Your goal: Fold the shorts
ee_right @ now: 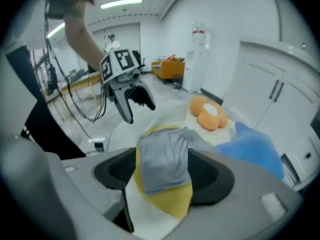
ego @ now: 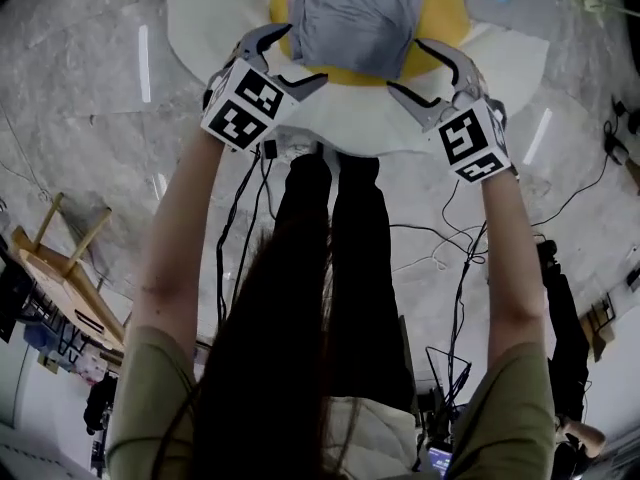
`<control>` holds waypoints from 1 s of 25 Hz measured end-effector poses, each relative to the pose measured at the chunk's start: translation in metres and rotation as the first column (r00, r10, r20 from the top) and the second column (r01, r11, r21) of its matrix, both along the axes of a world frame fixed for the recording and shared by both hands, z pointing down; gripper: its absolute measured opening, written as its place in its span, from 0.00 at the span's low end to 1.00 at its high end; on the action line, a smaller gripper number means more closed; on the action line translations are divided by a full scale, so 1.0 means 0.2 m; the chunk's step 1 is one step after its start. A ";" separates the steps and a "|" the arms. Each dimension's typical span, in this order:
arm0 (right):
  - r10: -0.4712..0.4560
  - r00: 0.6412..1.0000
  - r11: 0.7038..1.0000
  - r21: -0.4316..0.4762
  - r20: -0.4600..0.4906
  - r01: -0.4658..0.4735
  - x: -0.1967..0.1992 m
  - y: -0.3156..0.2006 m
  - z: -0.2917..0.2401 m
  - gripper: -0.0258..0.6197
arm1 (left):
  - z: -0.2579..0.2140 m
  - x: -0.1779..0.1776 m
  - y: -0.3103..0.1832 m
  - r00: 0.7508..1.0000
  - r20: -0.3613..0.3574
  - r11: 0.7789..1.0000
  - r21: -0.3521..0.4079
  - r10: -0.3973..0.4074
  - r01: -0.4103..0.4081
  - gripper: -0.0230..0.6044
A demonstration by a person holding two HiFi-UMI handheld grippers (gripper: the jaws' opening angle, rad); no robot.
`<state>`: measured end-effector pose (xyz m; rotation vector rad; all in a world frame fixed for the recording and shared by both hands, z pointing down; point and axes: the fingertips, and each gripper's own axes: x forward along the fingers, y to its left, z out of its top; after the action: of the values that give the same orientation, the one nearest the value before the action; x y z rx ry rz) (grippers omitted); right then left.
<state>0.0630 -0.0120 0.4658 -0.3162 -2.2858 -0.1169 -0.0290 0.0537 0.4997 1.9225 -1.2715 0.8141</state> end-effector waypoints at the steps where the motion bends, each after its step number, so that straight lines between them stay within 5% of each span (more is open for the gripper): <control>1: 0.063 0.997 0.998 -0.024 0.051 -0.062 -0.01 0.00 -0.15 0.53 | -0.16 -0.01 -0.01 0.996 -0.039 0.996 0.049 -0.076 0.078 0.66; 3: 0.189 0.970 0.981 -0.077 0.155 -0.179 -0.03 -0.02 -0.49 0.53 | -0.52 -0.03 -0.03 0.966 -0.128 0.958 0.151 -0.225 0.243 0.66; 5: 0.298 0.913 0.954 -0.128 0.279 -0.272 -0.07 -0.05 -0.87 0.53 | -0.87 -0.08 -0.04 0.914 -0.209 0.891 0.232 -0.347 0.391 0.66; 8: 0.470 0.790 0.883 -0.223 0.393 -0.414 -0.03 -0.05 -1.44 0.53 | -1.41 -0.10 0.05 0.829 -0.291 0.784 0.286 -0.477 0.551 0.66; 10: 0.559 0.696 0.828 -0.265 0.451 -0.494 -0.01 -0.06 -1.83 0.53 | -1.76 -0.10 0.11 0.796 -0.308 0.728 0.327 -0.521 0.603 0.66; 13: 0.579 0.598 0.801 -0.250 0.554 -0.545 0.04 -0.05 -2.36 0.53 | -2.26 -0.12 0.15 0.784 -0.289 0.658 0.429 -0.549 0.619 0.66; 17: 0.520 0.485 0.799 -0.200 0.703 -0.566 0.05 -0.05 -2.93 0.53 | -2.78 -0.15 0.13 0.789 -0.287 0.584 0.546 -0.544 0.601 0.66; 20: 0.474 0.444 0.802 -0.164 0.760 -0.574 0.07 -0.04 -3.20 0.53 | -3.07 -0.14 0.11 0.787 -0.329 0.531 0.596 -0.522 0.602 0.66; 25: 0.459 0.396 0.772 -0.136 0.796 -0.621 0.12 -0.04 -3.42 0.52 | -3.39 -0.14 0.11 0.795 -0.264 0.442 0.715 -0.546 0.541 0.65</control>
<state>0.0870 -0.0193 -0.2187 0.7994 -3.1162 -0.1472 -0.0576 0.0752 -0.1791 1.8375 -2.3476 -0.1397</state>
